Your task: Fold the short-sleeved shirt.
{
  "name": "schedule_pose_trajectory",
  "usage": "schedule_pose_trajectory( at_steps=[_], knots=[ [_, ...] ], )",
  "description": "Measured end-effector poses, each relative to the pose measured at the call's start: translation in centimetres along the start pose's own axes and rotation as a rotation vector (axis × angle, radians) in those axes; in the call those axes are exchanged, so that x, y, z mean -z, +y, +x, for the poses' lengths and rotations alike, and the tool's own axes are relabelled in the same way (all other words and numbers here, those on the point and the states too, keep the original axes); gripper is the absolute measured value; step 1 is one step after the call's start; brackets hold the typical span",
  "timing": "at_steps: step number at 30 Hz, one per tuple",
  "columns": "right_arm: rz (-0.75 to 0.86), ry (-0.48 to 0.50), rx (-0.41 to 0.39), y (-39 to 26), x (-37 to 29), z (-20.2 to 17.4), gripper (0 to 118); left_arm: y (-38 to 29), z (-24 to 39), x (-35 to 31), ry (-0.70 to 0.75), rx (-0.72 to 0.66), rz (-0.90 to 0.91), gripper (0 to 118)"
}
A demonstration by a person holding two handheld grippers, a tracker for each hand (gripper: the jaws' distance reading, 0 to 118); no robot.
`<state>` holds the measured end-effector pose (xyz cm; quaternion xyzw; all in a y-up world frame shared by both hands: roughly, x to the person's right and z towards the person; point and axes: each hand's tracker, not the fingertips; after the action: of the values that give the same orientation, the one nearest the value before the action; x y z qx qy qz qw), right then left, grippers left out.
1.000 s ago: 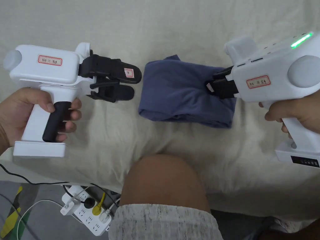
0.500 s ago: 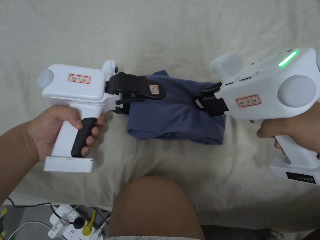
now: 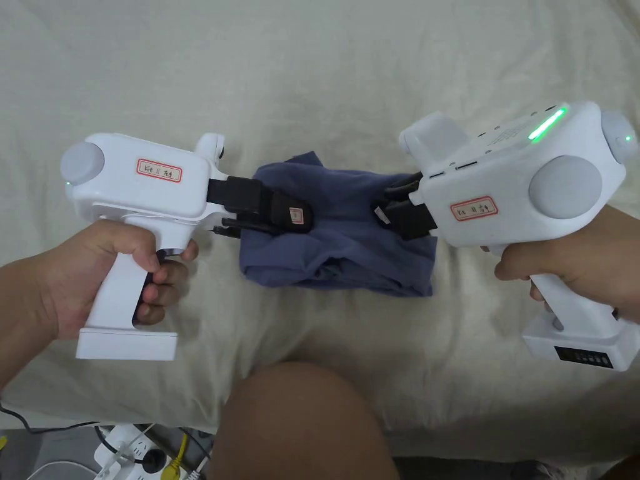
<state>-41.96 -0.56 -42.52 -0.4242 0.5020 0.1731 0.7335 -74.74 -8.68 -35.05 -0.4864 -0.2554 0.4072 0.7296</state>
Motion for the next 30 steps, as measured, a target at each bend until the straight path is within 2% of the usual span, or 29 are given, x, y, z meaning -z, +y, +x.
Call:
schedule_pose_trajectory(
  at_steps=[10, 16, 18, 19, 21, 23, 25, 26, 28, 30],
  knots=[
    [0.020, 0.009, -0.006, 0.4, -1.6, -0.3, 0, 0.4, -0.1, -3.7, 0.050, 0.002, -0.010, 21],
    [0.027, -0.009, 0.000, 0.1, -1.9, 0.1, 0, 0.1, -2.3, -13.2, 0.244, -0.011, 0.025, 21],
    [0.020, -0.017, 0.001, -0.2, -1.7, 0.3, 0, -0.2, -3.1, -17.6, 0.330, -0.015, 0.010, 21],
    [0.019, -0.019, 0.005, -0.3, -1.6, 0.4, 0, -0.3, -3.6, -20.3, 0.419, 0.004, 0.036, 21],
    [0.015, -0.014, 0.011, -0.4, -1.3, 0.5, 0, -0.3, -5.5, -24.9, 0.451, -0.073, -0.004, 21],
    [0.011, -0.019, 0.008, -0.5, -1.0, 0.4, 0, 0.5, -7.8, -29.3, 0.629, -0.034, -0.021, 21],
    [0.007, -0.016, 0.012, -0.5, -0.8, 0.4, 0, 0.7, -9.4, -32.7, 0.699, -0.115, -0.031, 21],
    [0.005, -0.017, 0.010, -0.4, -0.7, 0.3, 0, -0.4, -7.4, -32.5, 0.710, -0.120, -0.048, 21],
    [0.000, -0.017, 0.005, -0.3, -0.6, 0.3, 0, -0.2, -7.4, -33.1, 0.757, -0.130, 0.001, 21],
    [-0.003, -0.020, 0.004, -0.2, -0.5, 0.1, 0, -0.3, -6.0, -30.7, 0.735, -0.121, -0.043, 22]
  ],
)
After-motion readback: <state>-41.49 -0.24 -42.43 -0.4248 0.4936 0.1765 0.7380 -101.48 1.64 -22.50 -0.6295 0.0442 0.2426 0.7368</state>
